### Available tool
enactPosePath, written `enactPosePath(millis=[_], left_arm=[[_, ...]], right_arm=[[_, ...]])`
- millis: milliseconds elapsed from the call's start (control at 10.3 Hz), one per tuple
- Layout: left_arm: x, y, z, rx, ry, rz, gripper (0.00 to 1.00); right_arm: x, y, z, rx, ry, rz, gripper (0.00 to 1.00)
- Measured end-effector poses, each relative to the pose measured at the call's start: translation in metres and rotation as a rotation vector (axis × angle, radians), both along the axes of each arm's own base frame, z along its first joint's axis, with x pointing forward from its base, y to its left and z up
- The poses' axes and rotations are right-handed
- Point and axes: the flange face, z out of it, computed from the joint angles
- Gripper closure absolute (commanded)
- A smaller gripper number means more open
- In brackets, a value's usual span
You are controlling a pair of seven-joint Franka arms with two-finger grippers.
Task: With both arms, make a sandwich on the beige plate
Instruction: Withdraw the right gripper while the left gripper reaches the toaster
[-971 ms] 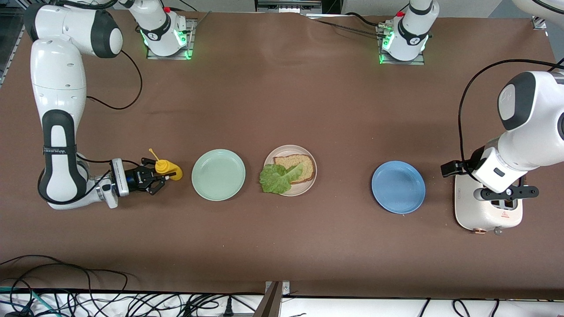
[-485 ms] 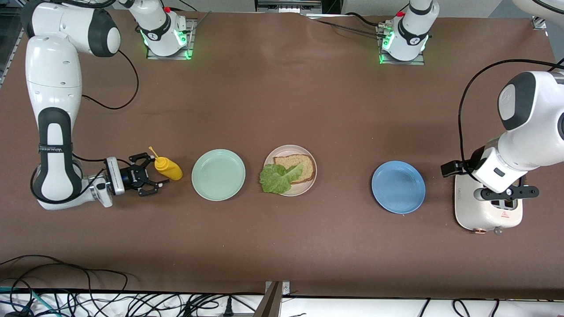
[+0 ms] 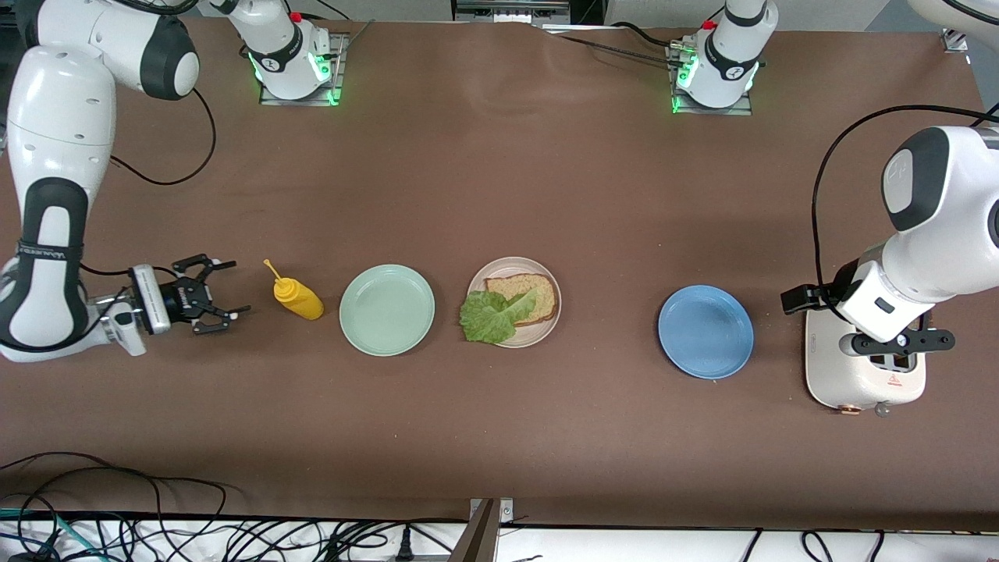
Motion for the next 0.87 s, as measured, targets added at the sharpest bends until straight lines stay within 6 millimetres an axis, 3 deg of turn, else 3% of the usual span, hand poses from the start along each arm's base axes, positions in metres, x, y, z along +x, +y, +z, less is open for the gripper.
enactPosePath(millis=[388,680,874], left_arm=[[0.0,0.001,0.0,0.0,0.0,0.001,0.0],[0.0,0.007,0.0,0.002,0.0,0.011,0.0],[0.001,0.021,0.001,0.0,-0.001,-0.005,0.0]], right_arm=[[0.017,-0.001,0.092,-0.244,0.124,-0.087,0.0],[0.022,0.023,0.155,-0.377,0.206,-0.181,0.0],[0.018,0.053,0.181,-0.447,0.335,-0.228,0.0]])
